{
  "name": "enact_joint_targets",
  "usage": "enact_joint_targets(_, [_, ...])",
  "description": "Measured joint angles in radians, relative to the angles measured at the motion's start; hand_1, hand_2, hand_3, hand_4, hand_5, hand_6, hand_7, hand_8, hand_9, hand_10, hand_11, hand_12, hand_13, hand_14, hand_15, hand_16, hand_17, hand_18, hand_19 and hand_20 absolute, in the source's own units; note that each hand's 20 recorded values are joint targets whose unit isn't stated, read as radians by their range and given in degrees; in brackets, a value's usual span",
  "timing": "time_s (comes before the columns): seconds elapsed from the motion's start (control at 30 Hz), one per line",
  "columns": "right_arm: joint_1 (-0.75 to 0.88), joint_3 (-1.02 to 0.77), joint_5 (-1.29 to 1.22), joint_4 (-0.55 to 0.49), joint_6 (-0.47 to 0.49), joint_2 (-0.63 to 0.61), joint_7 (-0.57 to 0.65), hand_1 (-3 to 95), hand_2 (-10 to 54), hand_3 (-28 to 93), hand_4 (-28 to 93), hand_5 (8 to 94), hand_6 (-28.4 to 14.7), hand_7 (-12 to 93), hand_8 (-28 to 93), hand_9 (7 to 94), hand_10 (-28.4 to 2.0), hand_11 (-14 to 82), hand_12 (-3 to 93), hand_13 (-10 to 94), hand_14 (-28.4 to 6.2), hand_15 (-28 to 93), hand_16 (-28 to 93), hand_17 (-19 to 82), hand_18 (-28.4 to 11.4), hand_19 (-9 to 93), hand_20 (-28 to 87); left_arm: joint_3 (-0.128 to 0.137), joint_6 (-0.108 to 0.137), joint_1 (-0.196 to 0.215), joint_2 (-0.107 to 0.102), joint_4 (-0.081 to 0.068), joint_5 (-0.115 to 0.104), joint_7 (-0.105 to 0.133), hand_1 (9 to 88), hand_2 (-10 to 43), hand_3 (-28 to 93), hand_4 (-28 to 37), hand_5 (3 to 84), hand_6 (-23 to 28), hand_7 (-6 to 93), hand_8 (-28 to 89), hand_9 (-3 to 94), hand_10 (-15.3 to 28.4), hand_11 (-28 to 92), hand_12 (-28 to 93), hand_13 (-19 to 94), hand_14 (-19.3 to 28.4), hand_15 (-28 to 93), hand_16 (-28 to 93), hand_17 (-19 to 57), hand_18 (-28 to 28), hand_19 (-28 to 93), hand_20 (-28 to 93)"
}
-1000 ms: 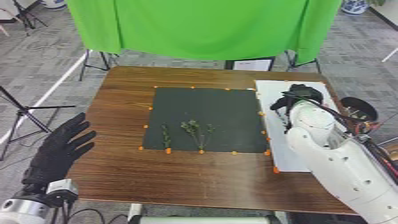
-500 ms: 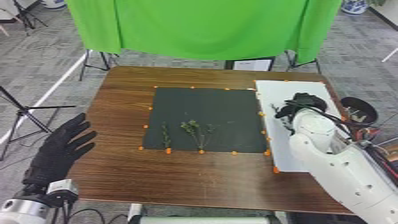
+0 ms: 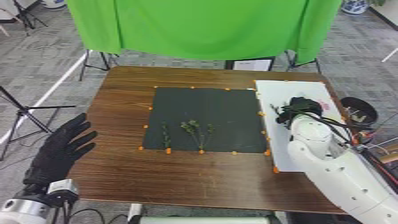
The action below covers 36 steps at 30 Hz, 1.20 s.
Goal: Arrange flowers
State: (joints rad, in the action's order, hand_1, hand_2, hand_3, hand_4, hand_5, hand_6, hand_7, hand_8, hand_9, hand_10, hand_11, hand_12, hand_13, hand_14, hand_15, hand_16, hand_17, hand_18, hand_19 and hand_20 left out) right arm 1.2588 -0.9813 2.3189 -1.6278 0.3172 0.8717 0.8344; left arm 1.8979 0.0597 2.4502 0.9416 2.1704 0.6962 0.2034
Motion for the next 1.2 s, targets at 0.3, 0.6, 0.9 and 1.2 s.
enact_joint_targets(0.3, [-0.005,0.017,0.009,0.005,-0.037,0.0,-0.025,45.0,-9.5,74,-28,72.3,1.5,48,15,80.7,-8.1,57.7,44.6,76,-7.2,79,36,42,-21.6,93,62,-0.001,0.0,-0.001,0.0,-0.001,0.0,0.0,24.2,-5.8,67,-28.0,25.2,3.5,19.4,-10,19.3,10.7,18,20,16,15.3,25,3,-11.6,24.1,38,9])
enact_joint_targets(0.6, [0.014,0.007,-0.027,0.0,-0.109,-0.002,-0.077,44.4,-9.5,83,-28,73.1,-0.1,51,17,82.5,-8.0,61.0,46.1,78,-7.3,81,37,44,-21.9,93,66,-0.002,0.0,-0.001,0.0,-0.001,0.0,0.001,24.1,-5.3,67,-28.1,25.2,3.5,19.3,-10,19.3,10.7,18,20,16,15.3,25,3,-11.6,24.2,38,9])
enact_joint_targets(0.9, [0.052,0.007,0.012,-0.017,-0.234,-0.023,-0.118,42.4,-9.5,85,-22,73.6,-1.6,54,19,84.2,-7.9,63.1,46.5,80,-7.6,83,37,46,-22.3,93,70,0.0,0.0,0.0,0.001,0.0,0.0,0.001,24.2,-5.3,67,-28.1,25.2,3.5,19.4,-10,19.3,10.7,18,20,16,15.3,25,3,-11.6,24.1,38,9])
enact_joint_targets(1.2, [0.063,-0.026,-0.031,-0.136,-0.359,-0.028,-0.13,41.6,-9.5,86,-19,74.2,-1.9,54,20,85.0,-7.6,63.9,46.5,81,-7.4,84,37,47,-22.3,93,72,0.0,0.001,0.0,0.001,0.0,0.0,0.001,24.1,-5.3,68,-28.1,25.2,3.5,19.3,-10,19.3,10.7,18,20,16,15.3,25,3,-11.6,24.2,38,9])
